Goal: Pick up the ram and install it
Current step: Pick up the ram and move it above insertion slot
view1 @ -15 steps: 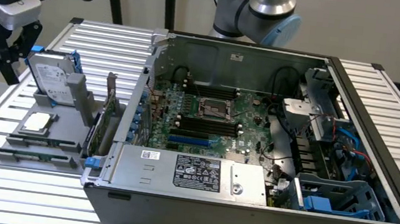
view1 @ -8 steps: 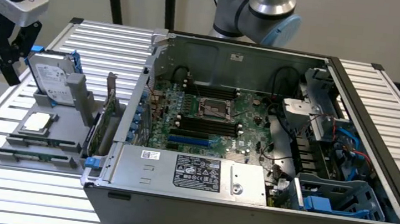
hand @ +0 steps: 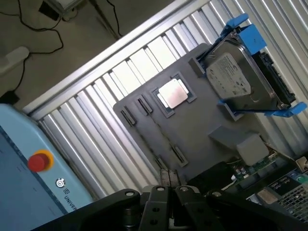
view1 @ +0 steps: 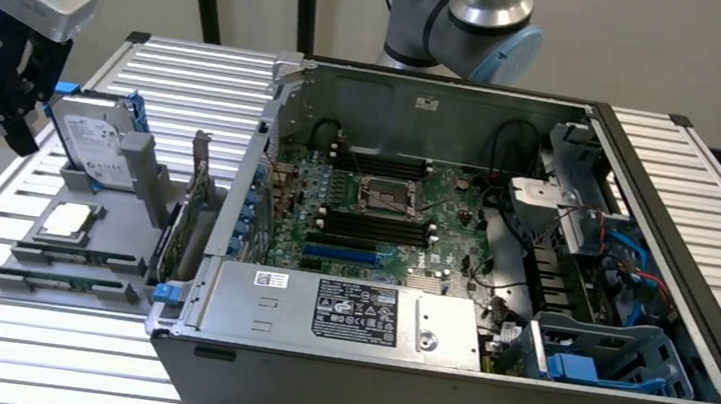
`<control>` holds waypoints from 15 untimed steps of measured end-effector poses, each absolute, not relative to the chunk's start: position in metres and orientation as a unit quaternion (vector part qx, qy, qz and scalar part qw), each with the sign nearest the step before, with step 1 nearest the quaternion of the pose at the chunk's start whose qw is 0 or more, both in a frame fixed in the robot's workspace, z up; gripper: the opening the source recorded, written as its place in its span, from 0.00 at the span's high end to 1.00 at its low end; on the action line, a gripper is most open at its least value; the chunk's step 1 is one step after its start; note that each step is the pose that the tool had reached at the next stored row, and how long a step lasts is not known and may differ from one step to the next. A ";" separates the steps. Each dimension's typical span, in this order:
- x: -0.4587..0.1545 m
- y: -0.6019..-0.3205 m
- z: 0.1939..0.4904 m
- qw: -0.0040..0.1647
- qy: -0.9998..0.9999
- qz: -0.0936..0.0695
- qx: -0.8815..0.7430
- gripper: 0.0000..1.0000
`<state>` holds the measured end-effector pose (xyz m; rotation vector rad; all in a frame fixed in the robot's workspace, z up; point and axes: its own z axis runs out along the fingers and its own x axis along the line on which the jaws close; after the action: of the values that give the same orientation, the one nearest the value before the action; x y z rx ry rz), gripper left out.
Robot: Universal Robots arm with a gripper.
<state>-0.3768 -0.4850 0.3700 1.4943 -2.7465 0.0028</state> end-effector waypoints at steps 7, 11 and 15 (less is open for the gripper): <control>-0.377 -0.485 0.369 0.007 -0.846 0.001 0.533 0.89; -0.377 -0.485 0.368 0.007 -0.826 0.002 0.563 0.89; -0.377 -0.485 0.367 0.007 -0.805 0.002 0.593 0.89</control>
<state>-0.3767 -0.4850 0.3670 1.8543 -2.5180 0.0059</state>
